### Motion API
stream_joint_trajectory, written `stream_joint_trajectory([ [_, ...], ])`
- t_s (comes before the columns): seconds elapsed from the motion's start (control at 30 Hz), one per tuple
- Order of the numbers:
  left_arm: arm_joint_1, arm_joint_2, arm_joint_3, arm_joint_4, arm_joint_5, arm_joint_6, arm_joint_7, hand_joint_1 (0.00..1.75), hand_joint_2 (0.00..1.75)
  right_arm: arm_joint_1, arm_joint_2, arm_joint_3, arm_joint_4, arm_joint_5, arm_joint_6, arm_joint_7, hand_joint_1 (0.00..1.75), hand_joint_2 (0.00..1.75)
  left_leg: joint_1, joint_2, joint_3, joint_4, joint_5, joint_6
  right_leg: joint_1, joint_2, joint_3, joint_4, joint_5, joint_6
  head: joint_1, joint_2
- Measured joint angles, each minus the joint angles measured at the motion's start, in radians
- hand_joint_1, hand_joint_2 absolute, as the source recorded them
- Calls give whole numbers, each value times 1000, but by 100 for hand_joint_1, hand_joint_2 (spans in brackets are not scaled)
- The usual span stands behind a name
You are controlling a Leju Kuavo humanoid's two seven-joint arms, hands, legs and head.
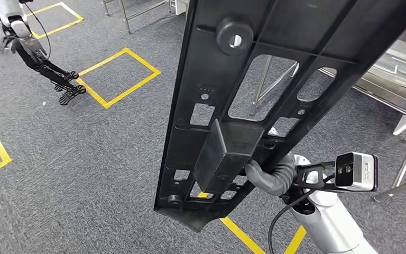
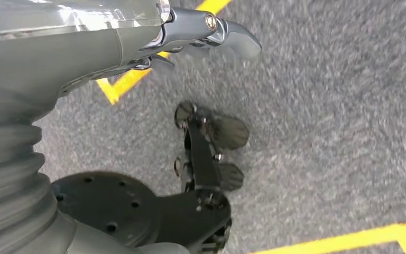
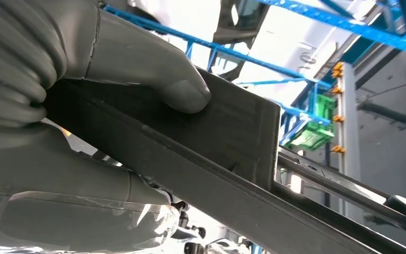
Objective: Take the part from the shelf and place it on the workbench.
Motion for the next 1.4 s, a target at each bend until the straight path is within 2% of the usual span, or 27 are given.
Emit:
stream_joint_trajectory([
  [0.07,1,0,0,0,0,1,1,0,175,-13,2,1,0,-1,-7,3,175,175,0,25,0,-7,4,9,1,-61,-45,96,-56,7,4,0],
  [0.1,2,1,0,0,0,1,1,0,175,-19,4,3,1,-2,-11,6,175,175,-2,37,0,-7,4,11,0,-79,-79,167,-90,10,7,0],
  [0.13,4,1,0,0,0,2,2,0,175,-21,5,5,2,-3,-14,9,175,175,-3,50,-1,-6,3,12,-2,-87,-110,232,-115,13,7,0],
  [0.17,4,1,1,0,0,3,2,0,175,-23,6,7,3,-6,-18,13,175,175,-3,62,-1,-6,2,11,-4,-90,-126,268,-121,15,7,0],
  [0.2,4,1,1,0,-1,4,2,0,175,-25,7,10,4,-9,-22,16,175,175,-4,74,-1,-6,1,11,-6,-93,-124,265,-109,17,7,0],
  [0.23,3,1,1,0,-2,5,2,0,175,-30,8,14,4,-13,-27,19,175,175,-4,86,0,-5,0,9,-6,-101,-99,219,-81,16,7,0],
  [0.3,2,1,1,0,-4,7,3,0,175,-43,8,19,4,-21,-36,22,175,175,-6,105,5,-4,-6,3,0,-139,-19,71,-21,9,7,0],
  [0.37,2,0,1,0,-4,7,3,0,175,-56,11,23,4,-29,-44,25,175,175,-11,122,8,-2,-11,-7,9,-165,23,-14,2,-5,6,0],
  [0.43,1,0,1,0,-4,7,2,0,175,-62,14,27,4,-33,-48,28,175,175,-12,141,13,-2,-15,-18,13,-149,22,-23,2,-16,5,0],
  [0.47,0,0,1,0,-4,7,2,0,175,-64,14,29,5,-35,-50,29,175,175,-11,140,15,0,-19,-25,11,-138,23,-26,4,-21,5,0],
  [0.5,-1,0,1,0,-4,7,2,0,175,-66,14,31,5,-35,-51,30,175,175,-8,124,12,11,-29,-31,8,-127,25,-29,6,-27,4,0],
  [0.53,-1,0,1,0,-4,7,1,0,175,-70,16,32,6,-36,-52,30,175,175,-6,101,0,43,-50,-36,5,-117,27,-33,9,-33,2,0],
  [0.6,2,0,1,0,-3,6,0,0,175,-76,19,35,7,-40,-54,30,175,175,-2,53,-58,167,-115,-43,3,-95,27,-35,12,-41,-4,0],
  [0.67,6,0,1,0,-1,4,-3,0,175,-77,21,38,9,-44,-55,30,175,175,-2,42,-121,291,-155,-46,4,-68,25,-32,13,-43,-6,0],
  [0.7,8,0,1,0,-1,2,-7,0,175,-77,21,40,10,-46,-55,30,175,175,-2,41,-131,304,-145,-46,4,-54,25,-31,12,-42,-6,0],
  [0.77,8,0,1,0,0,-1,-14,0,175,-78,21,43,12,-49,-55,30,175,175,-1,30,-93,206,-74,-42,4,-25,26,-27,12,-40,-7,0],
  [0.83,8,0,1,0,0,0,-17,0,175,-80,21,44,12,-52,-55,30,175,175,2,-13,-33,69,-17,-34,4,1,24,-23,11,-33,-7,0],
  [0.9,8,0,1,0,2,1,-17,0,175,-82,20,44,12,-56,-53,29,175,175,3,-38,-10,15,-7,-26,2,23,17,-20,13,-22,-7,0],
  [1.0,6,-1,1,0,4,2,-16,0,175,-82,17,44,12,-61,-52,29,175,175,1,-15,-7,9,-3,-13,-2,41,10,-22,18,-7,-7,0],
  [1.07,3,-3,1,1,6,3,-16,0,175,-84,13,44,11,-63,-52,28,175,175,4,7,-4,-2,3,0,2,-4,-6,10,-5,2,-4,0],
  [1.13,5,-4,1,1,6,3,-14,0,175,-86,11,44,11,-64,-52,28,175,175,4,33,-4,-7,6,9,3,-68,-60,123,-68,12,2,0],
  [1.2,8,-3,1,1,6,3,-11,0,175,-83,10,44,11,-65,-52,28,175,175,3,59,-6,-7,4,11,-3,-88,-122,253,-121,20,4,0],
  [1.23,8,-3,1,1,6,3,-9,0,175,-81,9,44,11,-65,-51,28,175,175,3,73,-5,-7,4,10,-5,-91,-132,275,-122,23,4,0],
  [1.27,8,-3,1,1,6,3,-7,0,175,-79,8,44,11,-65,-50,28,175,175,3,85,-4,-6,2,9,-7,-95,-121,257,-104,25,4,0],
  [1.3,7,-4,1,1,6,3,-5,0,175,-79,7,43,11,-65,-49,28,175,175,3,97,-2,-6,0,6,-8,-105,-88,198,-72,25,4,0],
  [1.37,7,-5,1,1,6,2,-4,0,175,-79,5,43,11,-65,-47,28,175,175,-1,117,4,-3,-7,-3,-3,-154,-8,50,-15,15,4,0],
  [1.4,7,-6,1,1,6,1,-4,0,175,-79,4,43,10,-66,-45,28,175,175,-4,126,7,-2,-10,-8,1,-171,16,2,-2,7,3,0],
])
